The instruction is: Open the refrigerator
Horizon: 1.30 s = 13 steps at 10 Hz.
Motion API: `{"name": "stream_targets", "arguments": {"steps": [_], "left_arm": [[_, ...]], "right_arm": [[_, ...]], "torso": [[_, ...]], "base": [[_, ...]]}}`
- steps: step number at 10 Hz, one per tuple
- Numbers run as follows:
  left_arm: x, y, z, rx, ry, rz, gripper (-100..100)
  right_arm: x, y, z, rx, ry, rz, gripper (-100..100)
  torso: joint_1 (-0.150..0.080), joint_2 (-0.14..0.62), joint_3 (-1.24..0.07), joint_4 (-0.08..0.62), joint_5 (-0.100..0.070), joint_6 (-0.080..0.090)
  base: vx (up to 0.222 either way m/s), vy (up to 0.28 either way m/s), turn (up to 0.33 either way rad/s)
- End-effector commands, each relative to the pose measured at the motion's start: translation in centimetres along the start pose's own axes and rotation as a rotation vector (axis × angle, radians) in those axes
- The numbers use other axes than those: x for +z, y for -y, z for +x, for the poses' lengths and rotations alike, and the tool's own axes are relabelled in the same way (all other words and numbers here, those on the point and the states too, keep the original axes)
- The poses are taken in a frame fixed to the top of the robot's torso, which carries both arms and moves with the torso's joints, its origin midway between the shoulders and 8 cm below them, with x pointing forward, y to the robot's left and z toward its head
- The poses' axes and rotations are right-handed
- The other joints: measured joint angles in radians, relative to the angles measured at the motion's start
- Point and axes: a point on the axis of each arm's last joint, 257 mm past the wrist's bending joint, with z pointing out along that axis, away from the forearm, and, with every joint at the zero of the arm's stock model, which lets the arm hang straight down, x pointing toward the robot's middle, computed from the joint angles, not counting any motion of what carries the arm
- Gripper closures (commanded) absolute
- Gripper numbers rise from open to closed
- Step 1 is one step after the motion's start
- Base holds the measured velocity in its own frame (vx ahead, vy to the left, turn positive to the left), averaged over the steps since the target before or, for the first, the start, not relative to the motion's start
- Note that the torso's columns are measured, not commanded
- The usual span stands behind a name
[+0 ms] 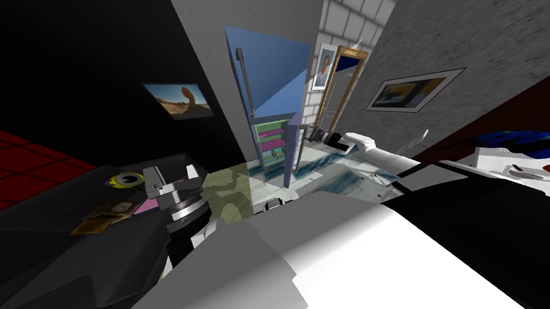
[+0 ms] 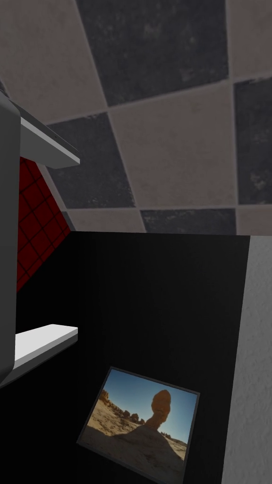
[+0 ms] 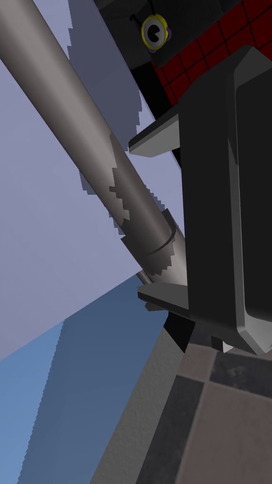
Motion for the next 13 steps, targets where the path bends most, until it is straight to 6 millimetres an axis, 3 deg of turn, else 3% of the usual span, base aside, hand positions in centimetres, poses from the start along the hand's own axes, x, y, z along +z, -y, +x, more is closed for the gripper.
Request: {"name": "stream_targets", "arguments": {"steps": [1,5,8,10,11,13], "left_arm": [[0.0,0.0,0.0,0.0,0.0,0.0,0],[0.0,0.0,0.0,0.0,0.0,0.0,0],[0.0,0.0,0.0,0.0,0.0,0.0,0],[0.0,0.0,0.0,0.0,0.0,0.0,0],[0.0,0.0,0.0,0.0,0.0,0.0,0],[0.0,0.0,0.0,0.0,0.0,0.0,0]], "right_arm": [[0.2,-0.7,-1.3,-0.009,0.033,-0.022,100],[0.3,-3.0,-4.6,-0.011,0.122,-0.086,100],[0.2,-3.8,-5.7,-0.012,0.151,-0.107,100],[0.0,-5.3,-7.9,-0.014,0.211,-0.148,100],[-0.2,-4.3,-7.8,0.001,0.194,-0.155,-100],[-0.2,-2.9,-8.6,0.002,0.196,-0.156,-100]], "torso": [[-0.005,-0.001,-0.001,0.001,0.0,0.0],[-0.005,-0.007,-0.005,0.001,0.001,-0.001],[0.0,-0.009,-0.006,0.0,0.001,-0.003],[-0.002,-0.009,-0.007,0.001,0.002,-0.004],[-0.002,-0.007,-0.006,0.001,0.002,-0.003],[0.016,-0.001,-0.001,0.001,0.004,-0.002]], "base": [[-0.004,-0.227,0.019],[-0.03,-0.266,0.019],[-0.02,-0.244,0.014],[-0.011,-0.291,0.027],[-0.017,-0.137,-0.014],[-0.004,0.058,-0.049]]}}
